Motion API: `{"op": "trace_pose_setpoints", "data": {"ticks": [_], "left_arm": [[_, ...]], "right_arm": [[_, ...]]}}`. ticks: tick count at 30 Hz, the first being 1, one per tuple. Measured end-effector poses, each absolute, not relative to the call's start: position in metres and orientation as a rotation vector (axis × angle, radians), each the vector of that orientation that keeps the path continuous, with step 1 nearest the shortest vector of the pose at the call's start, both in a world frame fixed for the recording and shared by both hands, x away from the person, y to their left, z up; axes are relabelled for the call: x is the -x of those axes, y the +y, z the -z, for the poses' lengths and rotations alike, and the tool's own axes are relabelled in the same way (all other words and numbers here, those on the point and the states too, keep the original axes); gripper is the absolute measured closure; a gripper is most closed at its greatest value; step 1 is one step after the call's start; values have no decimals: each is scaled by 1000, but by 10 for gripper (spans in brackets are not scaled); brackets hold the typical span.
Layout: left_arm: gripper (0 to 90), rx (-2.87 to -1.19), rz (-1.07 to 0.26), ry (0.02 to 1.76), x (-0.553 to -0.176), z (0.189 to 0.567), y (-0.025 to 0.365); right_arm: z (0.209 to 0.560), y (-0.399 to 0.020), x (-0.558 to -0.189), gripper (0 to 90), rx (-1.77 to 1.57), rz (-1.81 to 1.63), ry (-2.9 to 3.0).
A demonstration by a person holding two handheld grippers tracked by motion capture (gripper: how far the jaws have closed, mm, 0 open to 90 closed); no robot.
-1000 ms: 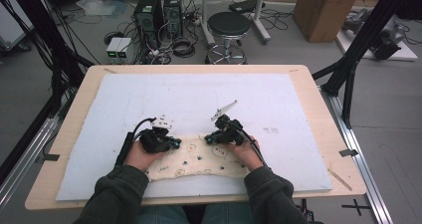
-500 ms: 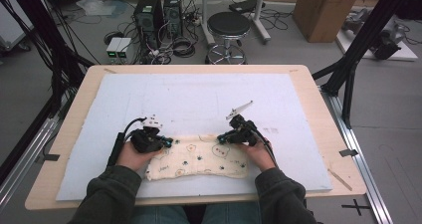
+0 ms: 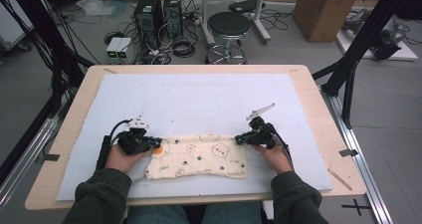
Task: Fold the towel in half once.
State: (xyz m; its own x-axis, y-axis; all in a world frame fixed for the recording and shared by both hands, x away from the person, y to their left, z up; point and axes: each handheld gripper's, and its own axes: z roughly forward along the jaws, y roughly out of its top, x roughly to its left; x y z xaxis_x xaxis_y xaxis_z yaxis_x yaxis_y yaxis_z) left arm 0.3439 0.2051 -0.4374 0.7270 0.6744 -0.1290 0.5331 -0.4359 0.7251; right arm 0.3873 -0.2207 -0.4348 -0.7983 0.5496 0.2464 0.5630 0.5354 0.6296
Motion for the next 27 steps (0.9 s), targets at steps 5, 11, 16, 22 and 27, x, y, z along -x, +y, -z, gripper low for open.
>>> {"op": "trace_pose_setpoints", "data": {"ticks": [5,11,16,22,27], "left_arm": [[888,-2131,-243,903,-343,435,206],[885,-2069,-236,865,-343,427,197],[886,-2081,-252,878,-350,429,190],[888,-2118,-260,937,-356,436,193],[889,-2123,-254,942,-357,438,194]], "right_arm": [[434,-226,-385,884,1010,1134,-2739],[422,-208,-385,883,948,1200,-2757],[418,-186,-394,883,911,1209,-2757],[430,-179,-404,883,930,1136,-2771],[431,-188,-404,883,968,1109,-2776]]}}
